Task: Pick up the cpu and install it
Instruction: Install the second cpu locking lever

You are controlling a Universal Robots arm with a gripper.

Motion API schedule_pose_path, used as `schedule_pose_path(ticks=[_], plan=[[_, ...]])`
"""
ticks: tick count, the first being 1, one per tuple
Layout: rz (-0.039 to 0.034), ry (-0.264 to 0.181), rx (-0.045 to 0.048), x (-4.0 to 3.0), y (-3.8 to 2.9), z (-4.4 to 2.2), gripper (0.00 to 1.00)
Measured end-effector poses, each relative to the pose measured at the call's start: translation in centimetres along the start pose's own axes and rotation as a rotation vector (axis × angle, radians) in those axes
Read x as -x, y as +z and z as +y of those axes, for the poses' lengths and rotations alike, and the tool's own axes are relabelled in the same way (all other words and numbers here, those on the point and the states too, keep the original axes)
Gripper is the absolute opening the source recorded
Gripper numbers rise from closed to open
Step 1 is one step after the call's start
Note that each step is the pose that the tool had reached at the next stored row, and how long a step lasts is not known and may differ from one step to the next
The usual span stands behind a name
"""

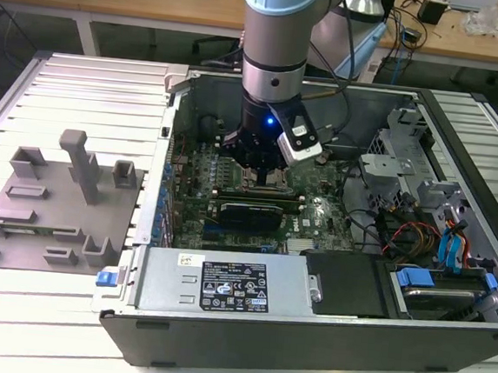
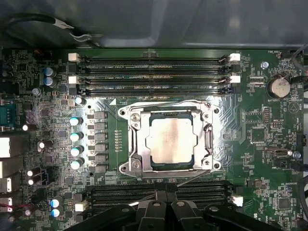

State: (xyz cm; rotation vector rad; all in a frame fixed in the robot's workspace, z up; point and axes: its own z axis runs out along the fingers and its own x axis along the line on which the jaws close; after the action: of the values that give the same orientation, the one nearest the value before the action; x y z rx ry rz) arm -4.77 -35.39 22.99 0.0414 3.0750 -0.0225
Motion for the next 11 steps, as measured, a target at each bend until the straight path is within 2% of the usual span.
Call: schedule_pose_path(ticks=[2,5,11], plan=[[0.0000,0.000,0.0000,-0.12,0.05,0.00,0.11],[0.0000,-0.001,0.0000,-1.25,0.70,-0.21,0.11],[-0.0001,-0.003,0.0003,-1.75,0.79,-0.33,0.11]])
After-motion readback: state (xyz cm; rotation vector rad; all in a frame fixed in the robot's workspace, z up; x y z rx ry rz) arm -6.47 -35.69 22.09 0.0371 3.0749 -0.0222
